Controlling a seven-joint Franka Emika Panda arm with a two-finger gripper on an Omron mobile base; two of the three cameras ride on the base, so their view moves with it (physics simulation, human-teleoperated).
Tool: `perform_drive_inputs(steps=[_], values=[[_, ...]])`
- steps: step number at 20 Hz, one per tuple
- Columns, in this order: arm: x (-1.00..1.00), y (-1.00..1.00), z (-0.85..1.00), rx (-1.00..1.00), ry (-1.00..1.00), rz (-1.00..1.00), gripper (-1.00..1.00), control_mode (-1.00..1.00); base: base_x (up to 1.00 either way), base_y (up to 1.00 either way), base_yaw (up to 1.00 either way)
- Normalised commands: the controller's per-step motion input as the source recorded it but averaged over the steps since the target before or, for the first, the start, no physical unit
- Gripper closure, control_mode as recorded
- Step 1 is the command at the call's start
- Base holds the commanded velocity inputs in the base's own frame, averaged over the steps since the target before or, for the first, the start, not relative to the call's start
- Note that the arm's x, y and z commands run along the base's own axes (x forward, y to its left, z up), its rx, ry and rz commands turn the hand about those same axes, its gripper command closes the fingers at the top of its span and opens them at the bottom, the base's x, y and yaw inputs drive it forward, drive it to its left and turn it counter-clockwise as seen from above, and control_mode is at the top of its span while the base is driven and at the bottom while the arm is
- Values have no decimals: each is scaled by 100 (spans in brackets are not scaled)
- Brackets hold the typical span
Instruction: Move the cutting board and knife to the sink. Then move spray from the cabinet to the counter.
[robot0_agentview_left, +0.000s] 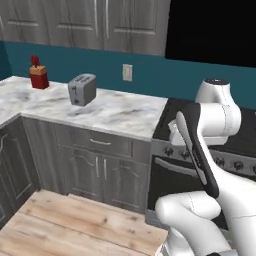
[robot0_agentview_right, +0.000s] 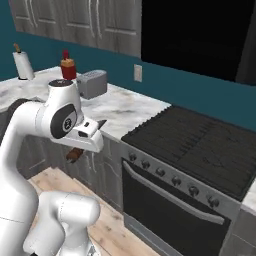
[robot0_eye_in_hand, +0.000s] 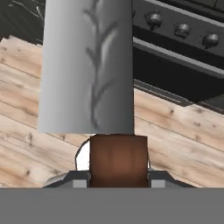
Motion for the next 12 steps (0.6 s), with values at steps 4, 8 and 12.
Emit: perform_drive_inputs(steps=[4,8,12], values=[[0,0,0,0,0,0,100,100,-9,100,43],[0,0,0,0,0,0,100,100,-12,100,42],[0,0,0,0,0,0,100,100,-13,100,43]])
